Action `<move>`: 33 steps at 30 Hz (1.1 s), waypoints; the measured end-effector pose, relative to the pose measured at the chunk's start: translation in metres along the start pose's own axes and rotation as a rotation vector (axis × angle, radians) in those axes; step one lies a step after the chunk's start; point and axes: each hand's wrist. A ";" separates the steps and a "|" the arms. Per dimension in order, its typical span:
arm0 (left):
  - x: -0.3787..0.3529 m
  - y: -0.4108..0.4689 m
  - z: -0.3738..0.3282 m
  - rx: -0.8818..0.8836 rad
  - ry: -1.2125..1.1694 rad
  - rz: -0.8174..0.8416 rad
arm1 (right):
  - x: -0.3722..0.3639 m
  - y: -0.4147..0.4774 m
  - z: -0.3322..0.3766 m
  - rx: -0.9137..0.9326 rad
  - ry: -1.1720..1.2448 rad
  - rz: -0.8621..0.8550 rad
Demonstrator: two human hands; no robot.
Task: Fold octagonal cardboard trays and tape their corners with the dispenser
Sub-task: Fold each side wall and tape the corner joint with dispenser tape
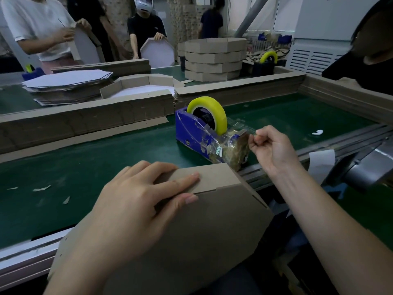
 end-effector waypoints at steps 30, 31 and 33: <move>0.005 0.002 -0.003 -0.039 -0.107 0.039 | -0.067 -0.174 0.017 0.335 -0.526 0.346; 0.006 0.001 -0.003 -0.039 -0.116 0.048 | -0.068 -0.179 0.009 0.273 -0.495 0.328; 0.007 0.000 -0.002 -0.035 -0.122 0.057 | -0.067 -0.182 -0.006 0.177 -0.418 0.253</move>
Point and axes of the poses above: each hand's wrist, its own y-axis towards the middle knuckle, its own x-axis out of the back of the hand, z = x × y, and after that the axes turned 6 degrees about x, right-handed
